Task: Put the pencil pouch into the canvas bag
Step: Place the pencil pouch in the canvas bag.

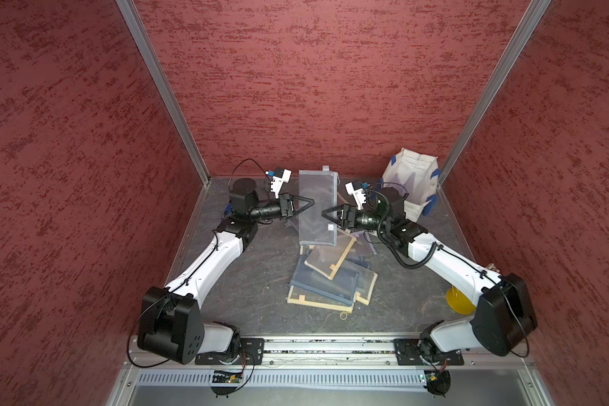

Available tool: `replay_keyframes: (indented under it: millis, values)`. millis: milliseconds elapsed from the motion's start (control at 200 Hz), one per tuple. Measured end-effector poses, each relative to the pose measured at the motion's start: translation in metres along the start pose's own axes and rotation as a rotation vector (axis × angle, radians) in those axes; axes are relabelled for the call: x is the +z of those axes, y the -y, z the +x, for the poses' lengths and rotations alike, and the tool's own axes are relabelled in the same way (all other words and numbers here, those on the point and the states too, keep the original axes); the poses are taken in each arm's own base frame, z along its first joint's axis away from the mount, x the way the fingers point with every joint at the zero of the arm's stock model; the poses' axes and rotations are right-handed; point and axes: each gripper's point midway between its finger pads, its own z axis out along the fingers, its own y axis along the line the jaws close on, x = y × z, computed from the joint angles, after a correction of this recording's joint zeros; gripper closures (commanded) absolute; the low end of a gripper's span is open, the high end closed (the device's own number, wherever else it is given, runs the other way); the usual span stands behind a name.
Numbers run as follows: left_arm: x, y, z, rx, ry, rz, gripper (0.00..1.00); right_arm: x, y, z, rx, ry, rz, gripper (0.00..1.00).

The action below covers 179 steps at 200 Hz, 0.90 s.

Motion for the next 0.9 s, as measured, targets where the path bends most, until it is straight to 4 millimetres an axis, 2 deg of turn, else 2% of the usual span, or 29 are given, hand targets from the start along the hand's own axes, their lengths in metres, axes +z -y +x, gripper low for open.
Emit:
replay_keyframes:
  millis: [65,215,346,391,486,561,601,706,827,897]
  values:
    - [0.000,0.001,-0.001,0.003,0.003,0.004,1.00,0.000,-0.007,-0.003,-0.011,0.006,-0.028,0.54]
    - [0.000,0.001,-0.001,0.003,0.004,0.003,1.00,-0.001,-0.018,-0.007,-0.025,0.012,-0.067,0.84]
    - [0.000,-0.003,-0.001,0.001,0.005,-0.007,0.98,-0.002,-0.024,-0.009,-0.034,0.014,-0.081,1.00]
    - [-0.001,-0.007,-0.002,0.001,0.007,-0.016,0.86,-0.004,-0.026,-0.009,-0.036,0.017,-0.082,1.00]
    - [-0.001,-0.014,-0.001,-0.008,0.011,-0.046,0.49,-0.008,-0.030,-0.011,-0.046,0.019,-0.070,1.00]
    - [-0.002,-0.025,0.002,-0.018,0.014,-0.089,0.23,-0.013,-0.034,-0.024,-0.070,0.038,-0.027,1.00]
    - [-0.002,-0.031,0.003,-0.026,0.016,-0.120,0.14,-0.019,-0.036,-0.035,-0.087,0.055,0.007,1.00]
    - [-0.004,-0.047,0.005,-0.040,0.022,-0.214,0.00,-0.048,-0.033,-0.077,-0.125,0.139,0.135,1.00]
    - [-0.007,-0.061,0.010,-0.048,0.027,-0.313,0.00,-0.102,-0.017,-0.128,-0.143,0.261,0.346,1.00]
    - [-0.006,-0.066,0.017,-0.048,0.015,-0.351,0.01,-0.132,0.000,-0.154,-0.143,0.316,0.489,1.00]
